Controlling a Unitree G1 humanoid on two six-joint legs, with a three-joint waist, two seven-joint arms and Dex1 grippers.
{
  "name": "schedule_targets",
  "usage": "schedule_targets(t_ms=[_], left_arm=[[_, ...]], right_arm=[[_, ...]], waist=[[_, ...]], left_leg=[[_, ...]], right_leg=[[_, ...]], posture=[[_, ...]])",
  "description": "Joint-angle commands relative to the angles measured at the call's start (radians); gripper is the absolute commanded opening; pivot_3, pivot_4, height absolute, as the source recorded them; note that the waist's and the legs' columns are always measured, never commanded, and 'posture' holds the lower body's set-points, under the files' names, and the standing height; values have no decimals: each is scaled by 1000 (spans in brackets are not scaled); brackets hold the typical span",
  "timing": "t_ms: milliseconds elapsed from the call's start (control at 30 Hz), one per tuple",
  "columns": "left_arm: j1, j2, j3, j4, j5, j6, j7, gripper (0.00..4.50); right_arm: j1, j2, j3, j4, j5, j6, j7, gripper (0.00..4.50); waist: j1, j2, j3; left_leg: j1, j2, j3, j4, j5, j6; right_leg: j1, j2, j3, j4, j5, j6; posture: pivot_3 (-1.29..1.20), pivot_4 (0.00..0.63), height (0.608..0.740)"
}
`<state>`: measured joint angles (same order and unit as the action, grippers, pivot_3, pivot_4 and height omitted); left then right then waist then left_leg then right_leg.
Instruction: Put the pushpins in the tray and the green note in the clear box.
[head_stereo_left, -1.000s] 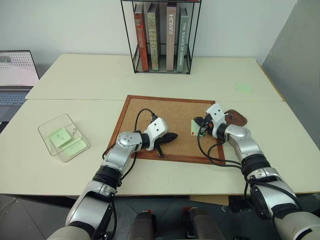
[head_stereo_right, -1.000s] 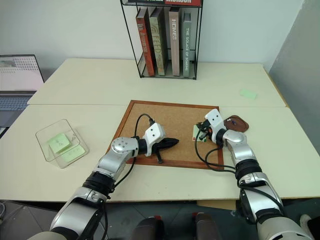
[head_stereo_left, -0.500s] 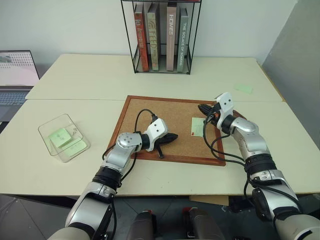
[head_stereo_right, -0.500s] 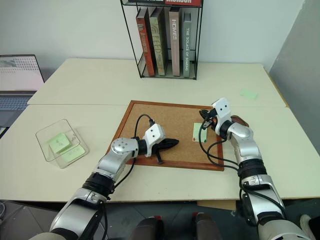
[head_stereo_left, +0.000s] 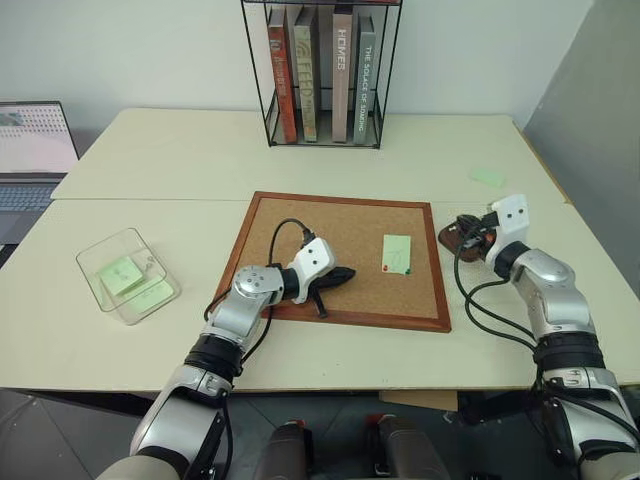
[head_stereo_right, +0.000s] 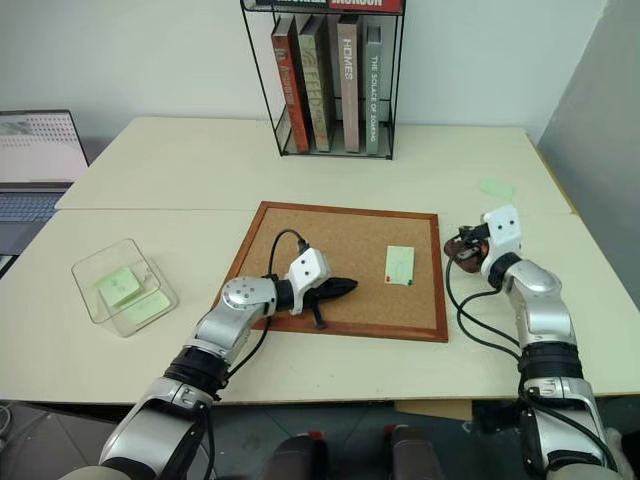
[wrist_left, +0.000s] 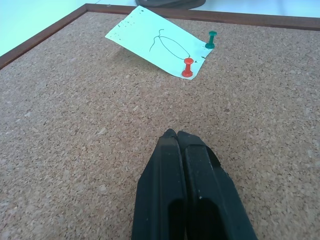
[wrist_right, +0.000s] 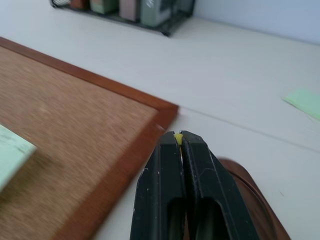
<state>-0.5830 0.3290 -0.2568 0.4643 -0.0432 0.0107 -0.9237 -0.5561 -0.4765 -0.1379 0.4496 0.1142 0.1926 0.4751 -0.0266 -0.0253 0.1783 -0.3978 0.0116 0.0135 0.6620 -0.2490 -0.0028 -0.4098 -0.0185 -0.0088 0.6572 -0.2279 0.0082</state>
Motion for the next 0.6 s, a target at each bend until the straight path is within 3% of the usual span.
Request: schedule_targets(t_ms=[33, 100, 200, 600], left_arm=[[13, -4, -25, 36, 31, 2, -7, 0], [10, -5, -25, 41, 32, -1, -6, 0], [9, -6, -21, 44, 30, -3, -4, 0], [17, -3, -17, 42, 33, -9, 6, 0]], right_arm=[[0, -26, -2, 10, -40, 19, -56, 43], [-3, -27, 3, 24, -48, 20, -64, 43], [-15, -29, 23, 62, -67, 32, -64, 521], [-50, -36, 36, 109, -76, 30, -65, 3084]], waist=[[0, 0, 0], [0, 0, 0], [0, 0, 0], [0, 1, -1]], left_leg=[[0, 0, 0, 0, 0, 0], [0, 0, 0, 0, 0, 0], [0, 0, 0, 0, 0, 0], [0, 0, 0, 0, 0, 0]], right_leg=[[0, 0, 0, 0, 0, 0], [0, 0, 0, 0, 0, 0], [0, 0, 0, 0, 0, 0], [1, 0, 0, 0, 0, 0]], posture=[[0, 150, 740], [0, 150, 740], [0, 150, 740], [0, 150, 740]])
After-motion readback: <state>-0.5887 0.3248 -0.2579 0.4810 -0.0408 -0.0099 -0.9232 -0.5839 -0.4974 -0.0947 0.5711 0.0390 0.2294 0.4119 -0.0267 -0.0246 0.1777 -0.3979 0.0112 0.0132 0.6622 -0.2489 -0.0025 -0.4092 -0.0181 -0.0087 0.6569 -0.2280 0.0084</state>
